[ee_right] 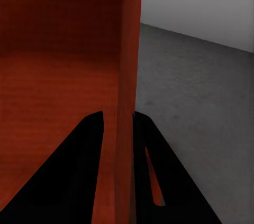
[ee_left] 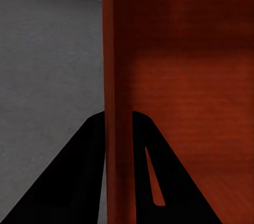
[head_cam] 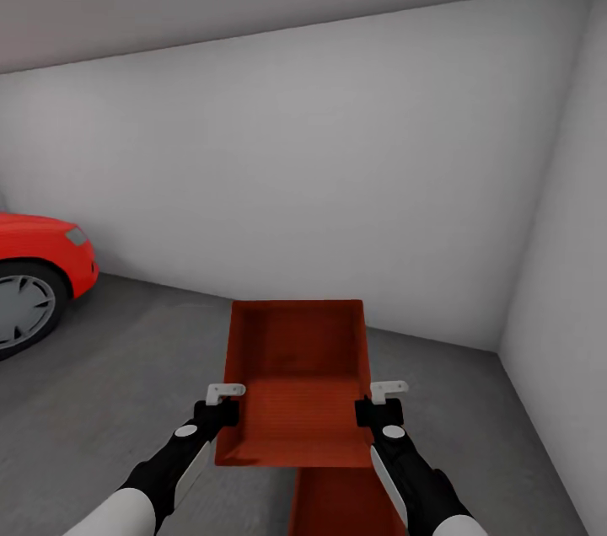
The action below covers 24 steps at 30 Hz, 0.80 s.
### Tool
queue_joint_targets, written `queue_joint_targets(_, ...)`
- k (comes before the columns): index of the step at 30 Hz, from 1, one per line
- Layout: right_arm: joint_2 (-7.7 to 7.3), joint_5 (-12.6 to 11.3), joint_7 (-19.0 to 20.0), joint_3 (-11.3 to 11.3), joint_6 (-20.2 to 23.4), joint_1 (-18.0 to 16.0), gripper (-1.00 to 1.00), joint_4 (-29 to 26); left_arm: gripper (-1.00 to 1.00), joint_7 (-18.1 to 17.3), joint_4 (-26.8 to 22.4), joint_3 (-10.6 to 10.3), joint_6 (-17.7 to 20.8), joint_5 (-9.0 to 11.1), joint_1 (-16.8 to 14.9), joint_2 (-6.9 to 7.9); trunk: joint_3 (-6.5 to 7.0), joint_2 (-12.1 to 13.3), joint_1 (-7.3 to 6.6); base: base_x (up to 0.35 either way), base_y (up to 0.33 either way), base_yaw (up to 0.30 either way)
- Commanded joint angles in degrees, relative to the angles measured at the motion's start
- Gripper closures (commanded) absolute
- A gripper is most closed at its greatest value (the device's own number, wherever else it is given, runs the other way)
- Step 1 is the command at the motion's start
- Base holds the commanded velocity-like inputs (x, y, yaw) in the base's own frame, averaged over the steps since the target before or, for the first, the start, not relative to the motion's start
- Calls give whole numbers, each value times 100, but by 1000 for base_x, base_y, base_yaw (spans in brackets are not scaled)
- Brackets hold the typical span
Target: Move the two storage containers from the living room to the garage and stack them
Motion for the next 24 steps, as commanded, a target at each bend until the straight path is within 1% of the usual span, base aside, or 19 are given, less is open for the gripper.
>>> queue_joint_targets(1, 172, 63, 8, 324, 3, -4, 100, -133, 100, -39, 25, -239, -9, 88, -1, -6, -8, -5, 1, 27, 0, -2)
queue_joint_targets(10, 171, 63, 10, 324, 3, -4, 100, -133, 100, -38, 24, -239, -10, 89, -1, -6, -8, -5, 1, 8, 0, -14)
queue_joint_targets(19, 172, 63, 14, 324, 3, -4, 100, -133, 100, -39, 25, -239, -6, 89, -1, -6, -8, -5, 1, 7, 0, -208)
queue_joint_targets(24, 172, 63, 11, 324, 3, -4, 100, -133, 100, -44, 27, -239, -5, 86, -1, -6, -8, -5, 1, 184, 0, -87)
